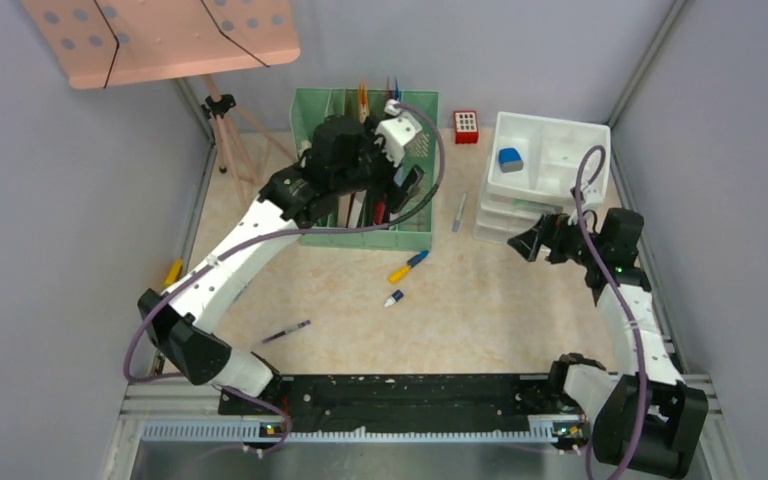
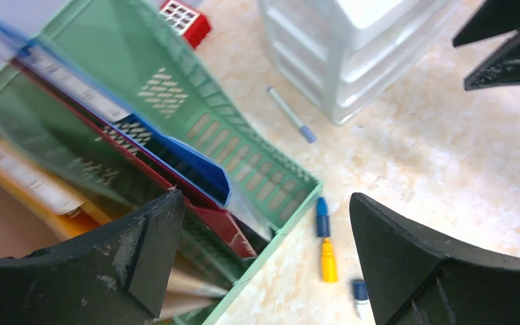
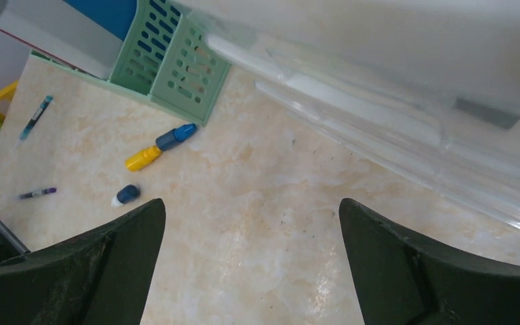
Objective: Organize the desk
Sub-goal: Move the storage box to the center of the board.
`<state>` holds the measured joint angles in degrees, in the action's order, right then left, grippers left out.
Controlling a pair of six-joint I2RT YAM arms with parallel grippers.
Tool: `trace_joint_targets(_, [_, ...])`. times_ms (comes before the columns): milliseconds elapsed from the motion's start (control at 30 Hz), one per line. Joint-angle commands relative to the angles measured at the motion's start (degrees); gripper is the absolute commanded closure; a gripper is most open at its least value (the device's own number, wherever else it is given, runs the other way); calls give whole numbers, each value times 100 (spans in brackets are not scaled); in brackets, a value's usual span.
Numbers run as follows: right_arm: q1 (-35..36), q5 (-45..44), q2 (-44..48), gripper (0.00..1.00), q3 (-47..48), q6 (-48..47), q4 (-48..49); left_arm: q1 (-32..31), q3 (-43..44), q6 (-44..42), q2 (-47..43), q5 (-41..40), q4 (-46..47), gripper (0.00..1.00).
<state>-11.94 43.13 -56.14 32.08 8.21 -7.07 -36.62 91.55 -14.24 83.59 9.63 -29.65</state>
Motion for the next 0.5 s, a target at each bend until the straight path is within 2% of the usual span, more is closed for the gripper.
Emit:
trace_joint_targets(0, [-289,186,97,2,1088,-882,-1131,-460,294,539,382,351,293,4])
trace_joint_targets(67, [-409,-146,137,3,1497,-1373,-2154,-678,378,685,558,341,279,4])
trace_joint_targets(167, [-654,-587,298,3,1934,-1990,-3147,-969,530,886,785,304,231,5])
trace_joint_targets(333, [-1058,-1125,687,4,2430,-2350,-3950,-1169,659,1402,1080,63,190,5])
trace_joint_targets(467, [-1061,-1318,846,4,2867,-2377,-4149,-1187,461,1650,1041,137,400,5])
